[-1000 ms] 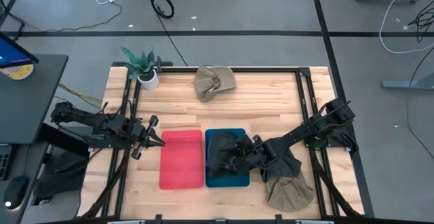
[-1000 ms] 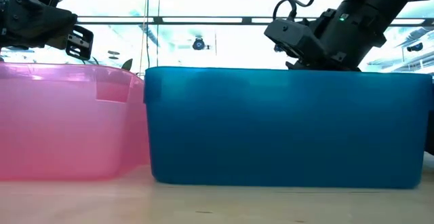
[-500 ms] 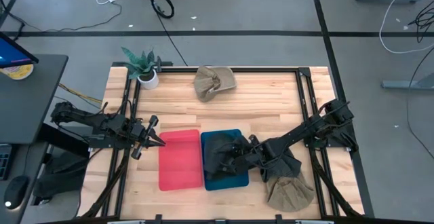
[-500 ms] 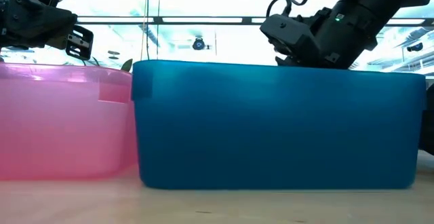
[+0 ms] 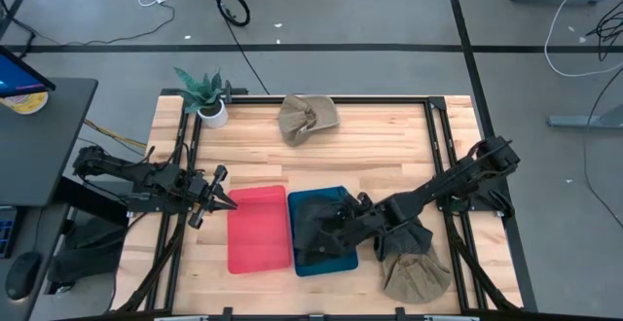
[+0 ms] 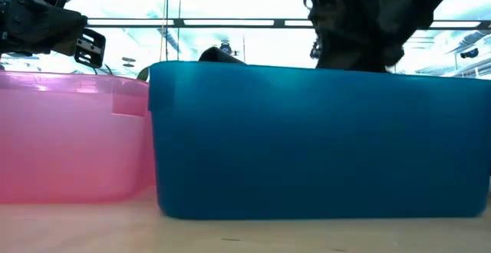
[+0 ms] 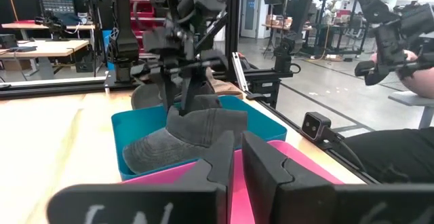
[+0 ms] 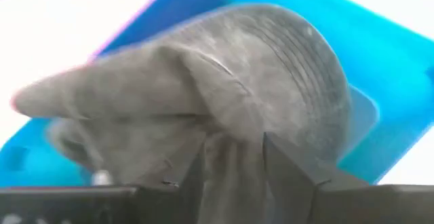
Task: Pick & Place hat
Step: Put the top black cap into the blue bin
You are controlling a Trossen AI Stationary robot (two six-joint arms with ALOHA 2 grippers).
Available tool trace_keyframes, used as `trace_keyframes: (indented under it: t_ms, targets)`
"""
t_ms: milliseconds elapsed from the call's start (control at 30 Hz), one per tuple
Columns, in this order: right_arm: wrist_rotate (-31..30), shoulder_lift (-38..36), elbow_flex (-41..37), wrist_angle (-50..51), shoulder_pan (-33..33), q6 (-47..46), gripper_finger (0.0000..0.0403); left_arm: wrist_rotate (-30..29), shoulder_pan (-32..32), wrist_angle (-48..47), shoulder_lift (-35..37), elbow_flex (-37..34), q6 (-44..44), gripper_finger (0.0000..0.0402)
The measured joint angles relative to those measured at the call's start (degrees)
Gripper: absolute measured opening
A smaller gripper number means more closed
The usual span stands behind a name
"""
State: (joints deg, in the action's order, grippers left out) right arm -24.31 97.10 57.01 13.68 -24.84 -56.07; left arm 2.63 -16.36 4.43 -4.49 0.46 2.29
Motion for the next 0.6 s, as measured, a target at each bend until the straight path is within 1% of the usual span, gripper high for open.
trace_keyframes:
  t_ms: [100, 200, 333, 400, 500, 533, 600]
  targets:
    - [-0.85, -0.92, 0.00, -2.48, -0.18, -0.07, 0.0168, -0.01, 0.00, 0.00, 0.00, 0.01, 0.01, 0.0034]
    - [-2.76, -1.13, 0.02, -10.39, -0.18, 2.64, 0.0177, -0.02, 0.00, 0.00, 0.00, -0.01, 0.01, 0.0034]
    - [-3.60, 1.31, 0.20, -27.20, -0.16, 16.88, 0.0180, -0.02, 0.00, 0.00, 0.00, 0.00, 0.01, 0.0034]
    - [-1.56, 3.45, 0.22, -34.20, -0.18, 23.34, 0.0180, -0.02, 0.00, -0.02, 0.00, 0.01, 0.01, 0.0034]
    - [-0.06, 6.80, 0.22, -36.72, -0.20, 27.41, 0.0179, -0.02, 0.00, -0.17, 0.00, 0.01, 0.01, 0.0034]
    - [0.19, 8.11, 0.22, -36.51, -0.20, 27.46, 0.0176, -0.01, 0.00, -0.10, 0.00, 0.01, -0.01, 0.0034]
    - [3.41, 10.47, 0.22, -34.13, 0.14, 26.51, 0.0170, -0.02, 0.00, -0.01, 0.00, 0.00, 0.01, 0.0034]
